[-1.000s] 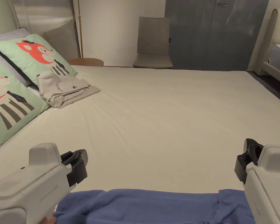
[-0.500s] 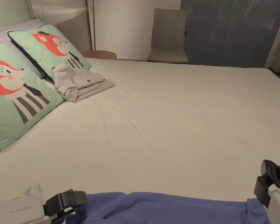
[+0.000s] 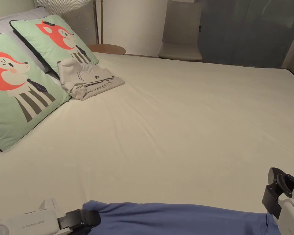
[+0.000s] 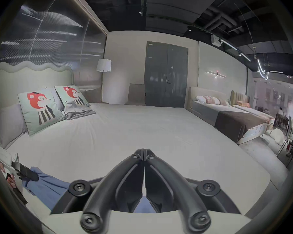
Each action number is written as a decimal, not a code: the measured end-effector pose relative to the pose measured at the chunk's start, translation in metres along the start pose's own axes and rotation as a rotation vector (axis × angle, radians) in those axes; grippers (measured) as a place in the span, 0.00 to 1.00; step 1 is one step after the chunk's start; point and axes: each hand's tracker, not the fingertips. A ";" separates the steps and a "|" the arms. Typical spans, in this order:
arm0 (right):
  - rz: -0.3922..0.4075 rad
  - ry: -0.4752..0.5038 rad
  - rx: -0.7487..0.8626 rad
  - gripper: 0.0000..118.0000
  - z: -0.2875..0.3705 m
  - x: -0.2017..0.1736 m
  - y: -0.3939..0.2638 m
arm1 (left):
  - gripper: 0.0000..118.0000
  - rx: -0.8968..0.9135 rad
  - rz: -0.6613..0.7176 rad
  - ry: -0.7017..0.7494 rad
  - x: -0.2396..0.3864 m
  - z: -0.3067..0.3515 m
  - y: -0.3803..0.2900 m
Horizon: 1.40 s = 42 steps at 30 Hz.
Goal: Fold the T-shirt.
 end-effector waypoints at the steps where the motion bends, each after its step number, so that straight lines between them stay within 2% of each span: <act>1: 0.003 0.000 0.001 0.01 0.000 -0.001 0.000 | 0.05 0.010 -0.016 0.012 0.000 0.008 0.000; 5: -0.002 -0.007 0.011 0.01 0.002 0.000 0.004 | 0.05 0.123 -0.029 0.035 0.013 0.055 0.004; 8: -0.004 -0.010 0.016 0.00 0.003 0.001 0.004 | 0.05 0.225 -0.021 0.119 0.005 0.092 0.019; 11: -0.015 -0.001 0.012 0.01 0.003 -0.001 0.002 | 0.05 0.242 -0.013 0.185 0.011 0.112 0.024; 15: -0.028 0.022 0.002 0.01 0.002 -0.004 -0.002 | 0.05 0.208 -0.090 0.081 0.057 0.107 0.013; 19: -0.039 0.038 0.008 0.01 0.004 -0.003 -0.002 | 0.05 0.088 -0.159 -0.082 0.119 0.064 -0.009; 20: -0.044 0.039 0.012 0.01 0.006 -0.002 -0.002 | 0.05 0.055 -0.173 -0.100 0.105 0.051 0.003; 22: -0.056 0.036 0.020 0.01 0.010 0.005 -0.002 | 0.05 -0.008 -0.216 -0.113 0.116 0.016 -0.003; 26: -0.093 0.002 0.032 0.01 0.019 0.026 -0.004 | 0.05 -0.079 -0.255 -0.019 0.134 -0.058 -0.033; 31: -0.130 -0.055 0.023 0.00 0.026 0.055 -0.008 | 0.07 -0.119 -0.330 0.188 0.149 -0.121 -0.080; 32: -0.141 -0.062 0.023 0.01 0.027 0.059 -0.009 | 0.18 -0.126 -0.322 0.199 0.149 -0.126 -0.085; 33: -0.152 -0.068 0.023 0.01 0.028 0.064 -0.010 | 0.32 -0.127 -0.315 0.197 0.148 -0.130 -0.088; 34: -0.160 -0.075 0.022 0.00 0.029 0.067 -0.011 | 0.48 -0.128 -0.311 0.195 0.147 -0.129 -0.089; 35: -0.163 -0.079 0.021 0.00 0.029 0.070 -0.012 | 0.68 -0.131 -0.296 0.179 0.146 -0.127 -0.091; 36: -0.167 -0.083 0.019 0.00 0.030 0.073 -0.014 | 0.83 -0.124 -0.273 0.109 0.150 -0.119 -0.090; 39: -0.171 -0.084 0.016 0.00 0.030 0.077 -0.016 | 0.93 0.019 -0.281 0.006 0.161 -0.093 -0.091; 42: -0.186 -0.074 0.016 0.00 0.030 0.078 -0.017 | 0.92 0.165 -0.320 0.057 0.163 -0.072 -0.091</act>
